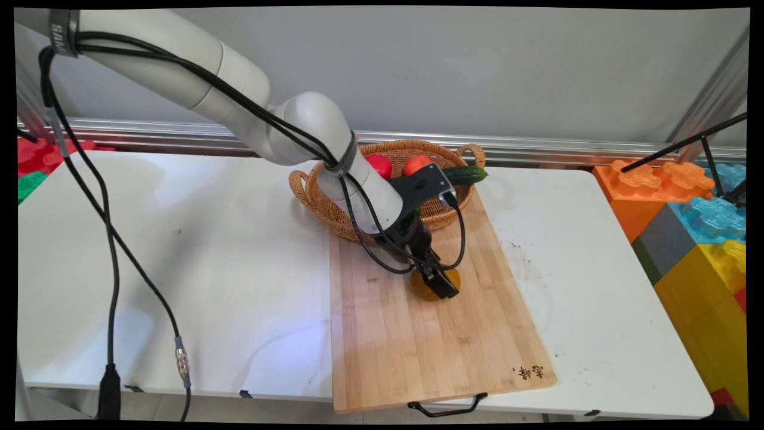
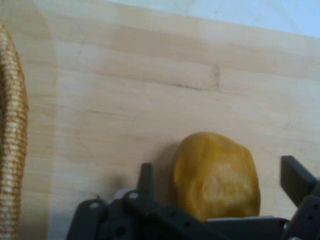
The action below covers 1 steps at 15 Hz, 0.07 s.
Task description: Place the picked object on the cutting board
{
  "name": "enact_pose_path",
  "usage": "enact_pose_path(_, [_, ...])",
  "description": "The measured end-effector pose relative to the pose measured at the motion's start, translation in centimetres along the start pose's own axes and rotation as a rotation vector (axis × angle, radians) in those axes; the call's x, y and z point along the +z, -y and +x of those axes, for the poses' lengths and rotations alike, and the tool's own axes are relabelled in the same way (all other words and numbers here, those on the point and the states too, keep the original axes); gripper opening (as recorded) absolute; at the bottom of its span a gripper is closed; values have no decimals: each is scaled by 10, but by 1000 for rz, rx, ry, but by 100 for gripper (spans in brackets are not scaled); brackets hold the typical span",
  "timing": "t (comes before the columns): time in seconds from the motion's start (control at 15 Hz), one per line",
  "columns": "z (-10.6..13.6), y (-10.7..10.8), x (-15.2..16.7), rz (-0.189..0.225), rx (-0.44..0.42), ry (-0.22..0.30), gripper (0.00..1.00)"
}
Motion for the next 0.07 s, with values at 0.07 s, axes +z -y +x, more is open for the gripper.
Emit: enact_pose_path(0.07, [3, -1, -1, 5, 4, -6, 100])
